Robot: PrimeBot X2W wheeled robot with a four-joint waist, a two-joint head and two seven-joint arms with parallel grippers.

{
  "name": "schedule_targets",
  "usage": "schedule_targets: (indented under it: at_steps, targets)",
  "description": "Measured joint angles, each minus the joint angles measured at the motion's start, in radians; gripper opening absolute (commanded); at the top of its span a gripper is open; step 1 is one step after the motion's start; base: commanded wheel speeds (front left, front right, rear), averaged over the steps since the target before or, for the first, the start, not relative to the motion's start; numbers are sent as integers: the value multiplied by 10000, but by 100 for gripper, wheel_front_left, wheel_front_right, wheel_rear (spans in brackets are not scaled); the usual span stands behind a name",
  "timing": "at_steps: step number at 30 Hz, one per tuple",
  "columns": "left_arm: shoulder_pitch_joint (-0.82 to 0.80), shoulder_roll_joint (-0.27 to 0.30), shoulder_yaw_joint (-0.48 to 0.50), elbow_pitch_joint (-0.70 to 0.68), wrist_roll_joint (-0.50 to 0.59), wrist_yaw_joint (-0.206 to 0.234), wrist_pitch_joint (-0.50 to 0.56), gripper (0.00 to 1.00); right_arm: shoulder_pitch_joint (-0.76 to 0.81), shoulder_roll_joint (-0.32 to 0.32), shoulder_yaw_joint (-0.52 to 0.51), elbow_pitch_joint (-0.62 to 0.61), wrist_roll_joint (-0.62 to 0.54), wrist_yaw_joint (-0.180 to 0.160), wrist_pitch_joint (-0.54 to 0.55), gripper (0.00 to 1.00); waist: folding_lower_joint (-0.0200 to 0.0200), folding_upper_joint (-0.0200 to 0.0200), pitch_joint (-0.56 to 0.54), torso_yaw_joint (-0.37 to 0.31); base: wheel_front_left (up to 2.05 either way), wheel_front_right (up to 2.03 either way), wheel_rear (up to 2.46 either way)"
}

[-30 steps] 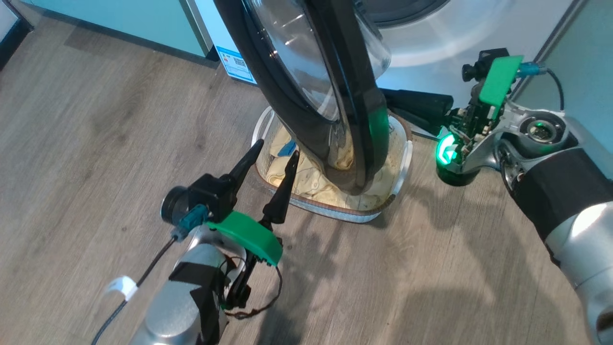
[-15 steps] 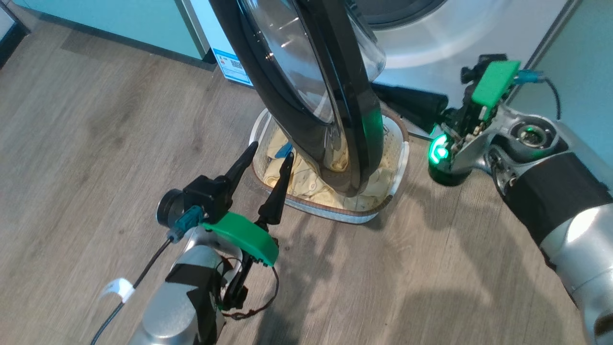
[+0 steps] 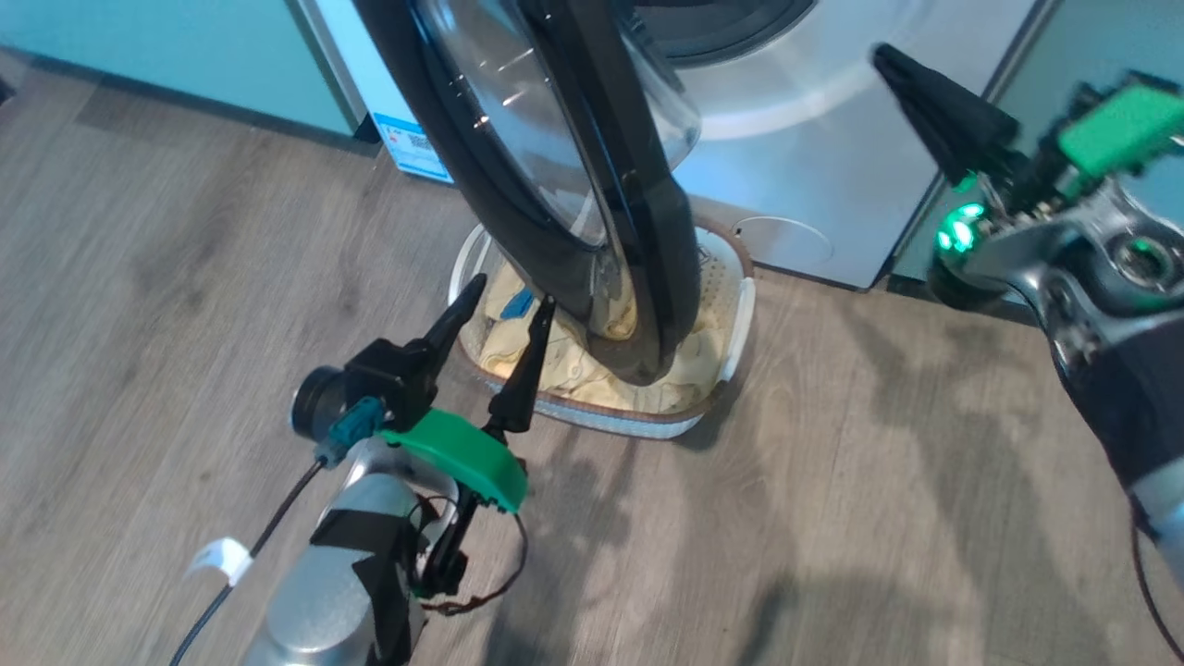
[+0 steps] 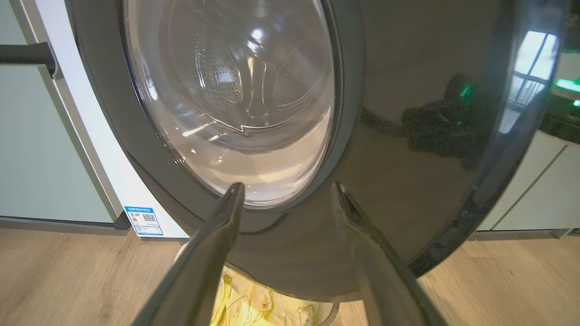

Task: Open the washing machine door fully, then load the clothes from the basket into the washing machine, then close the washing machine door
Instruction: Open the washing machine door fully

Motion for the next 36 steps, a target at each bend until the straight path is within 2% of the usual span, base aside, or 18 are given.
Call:
schedule_targets:
  at_steps: [5, 7, 8, 17, 19, 23, 26, 28, 30, 34, 36]
  targets:
    - [330, 21, 207, 61, 117, 0, 0, 100, 956, -414, -608, -941, -823, 0, -1369, 0, 0, 0, -258, -257, 0, 0, 0]
    - [467, 31, 330, 79, 151, 0, 0, 100, 1302, -587, -719, -1277, -1354, 0, -1979, 57, 0, 0, -370, -372, 0, 0, 0]
    - [522, 42, 407, 79, 184, 0, 0, 100, 1487, -675, -777, -1415, -1661, 0, -2307, 100, -1, 0, -432, -428, 0, 0, 0]
    - [1019, 161, 646, 196, 205, -2, 0, 100, 3295, -1503, -805, -1724, -4495, 0, -5242, 100, -1, 0, -1069, -898, 0, 0, 0]
    - [1087, 174, 700, 234, 205, -2, 0, 100, 3450, -1607, -752, -1632, -4915, 0, -5465, 100, -1, 0, -1138, -954, 0, 0, 0]
    - [1368, 240, 788, 282, 205, -4, 0, 100, 3961, -1778, -886, -1168, -6840, 0, -5835, 100, -1, 0, -1411, -1198, 0, 0, 0]
    - [1522, 251, 815, 318, 207, -4, 0, 100, 4380, -1703, -2151, -961, -9216, 0, -5845, 100, 0, 0, -1585, -1374, 0, 0, 0]
    - [1599, 253, 817, 326, 207, -6, 0, 100, 4743, -1528, -3093, -1076, -10918, 0, -5860, 100, -1, 0, -1692, -1462, 0, 0, 0]
    - [1618, 257, 819, 353, 207, -6, 0, 100, 5304, -1047, -3875, -1432, -12401, 0, -5862, 100, -1, 1, -1788, -1516, 0, 0, 0]
    - [1618, 280, 823, 378, 207, -6, 0, 100, 6696, 67, -4706, -2347, -15001, 2, -5860, 100, -1, 0, -1909, -1551, 0, 0, 0]
    - [1623, 288, 826, 403, 207, -6, 0, 100, 7335, 500, -5037, -2811, -15898, 2, -5860, 100, 0, 0, -1976, -1548, 0, 0, 0]
